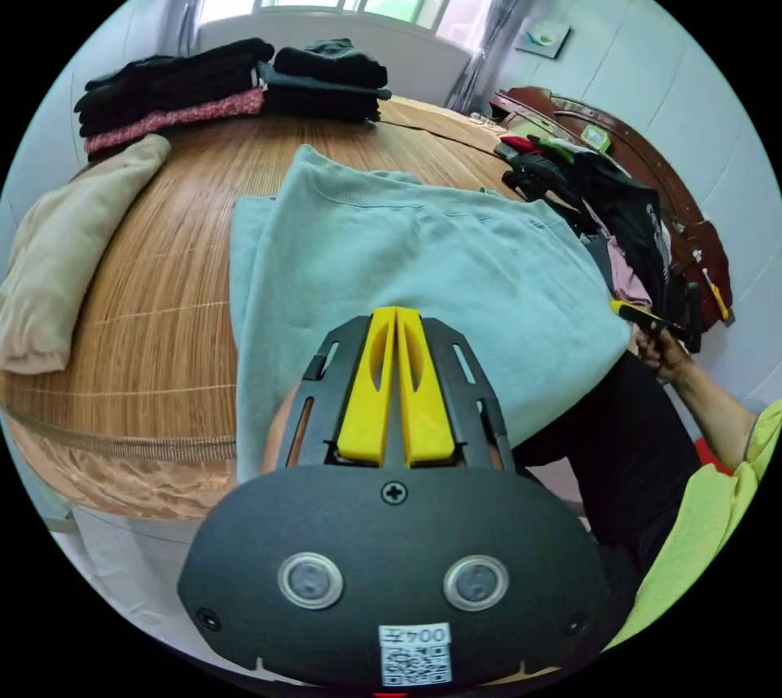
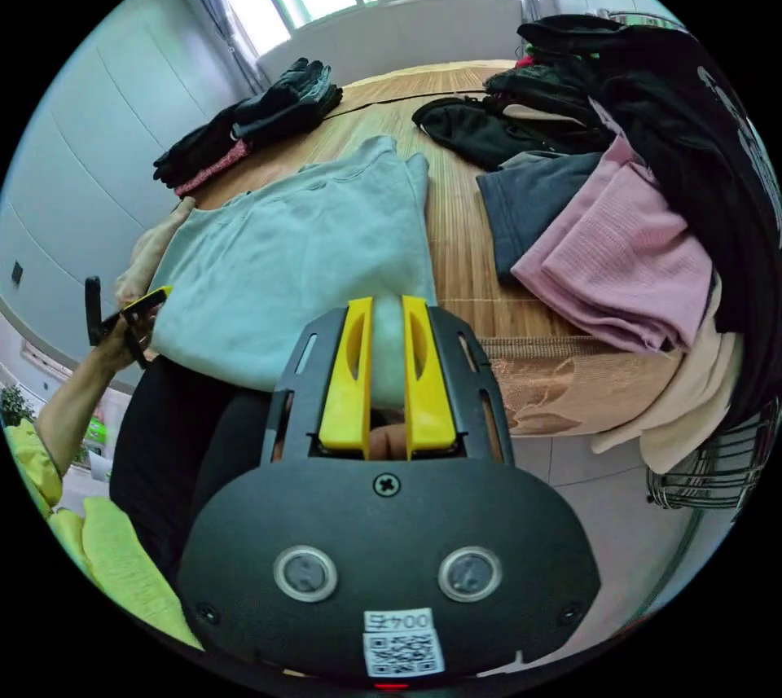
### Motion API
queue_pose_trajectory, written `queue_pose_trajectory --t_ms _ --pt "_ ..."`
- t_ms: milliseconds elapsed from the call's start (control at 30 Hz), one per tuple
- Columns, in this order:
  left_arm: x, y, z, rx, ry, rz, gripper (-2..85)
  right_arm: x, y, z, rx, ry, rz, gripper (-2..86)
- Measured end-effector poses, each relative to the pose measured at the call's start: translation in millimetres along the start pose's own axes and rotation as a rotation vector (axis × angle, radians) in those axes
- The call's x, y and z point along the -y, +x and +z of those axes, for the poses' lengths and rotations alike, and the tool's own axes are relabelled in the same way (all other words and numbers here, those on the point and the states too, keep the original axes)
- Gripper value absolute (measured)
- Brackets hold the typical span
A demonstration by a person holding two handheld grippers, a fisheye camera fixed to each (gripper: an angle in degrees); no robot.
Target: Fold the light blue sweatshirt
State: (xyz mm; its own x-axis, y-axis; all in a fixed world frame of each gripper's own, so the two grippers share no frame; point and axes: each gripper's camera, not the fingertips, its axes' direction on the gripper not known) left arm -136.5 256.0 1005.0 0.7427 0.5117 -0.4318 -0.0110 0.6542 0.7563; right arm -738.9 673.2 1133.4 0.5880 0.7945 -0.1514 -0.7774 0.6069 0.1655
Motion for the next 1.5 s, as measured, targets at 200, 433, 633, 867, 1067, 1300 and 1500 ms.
queue_pose_trajectory --t_ms 200,433,633,867,1067,1300,1500 --pt "30.7 33.6 -42.1 -0.031 0.069 0.118 0.5 33.2 3.8 -43.6 0.053 0.085 -0.01 7.8" --pt "126.2 -22.8 -26.0 0.13 0.023 0.023 4.0 142.1 27.8 -11.4 0.172 -0.008 0.048 11.6" --pt "176.4 -68.5 14.5 0.07 -0.032 0.002 8.4 214.5 28.2 45.8 0.198 -0.159 0.037 15.8" --pt "193.6 -83.3 48.3 0.056 -0.104 0.018 9.5 238.5 33.7 75.2 0.237 -0.24 0.058 14.3" --pt "208.2 -75.8 77.1 -0.013 -0.131 0.007 9.0 235.2 28.1 78.4 0.251 -0.268 0.029 12.7" --pt "210.5 -45.4 77.0 0.011 -0.137 -0.016 4.0 212.9 11.9 50.6 0.167 -0.138 -0.01 4.1" --pt "184.1 30.9 11.0 0.147 0.081 0.111 2.0 162.4 -36.8 -9.1 0.017 0.104 -0.147 3.6"
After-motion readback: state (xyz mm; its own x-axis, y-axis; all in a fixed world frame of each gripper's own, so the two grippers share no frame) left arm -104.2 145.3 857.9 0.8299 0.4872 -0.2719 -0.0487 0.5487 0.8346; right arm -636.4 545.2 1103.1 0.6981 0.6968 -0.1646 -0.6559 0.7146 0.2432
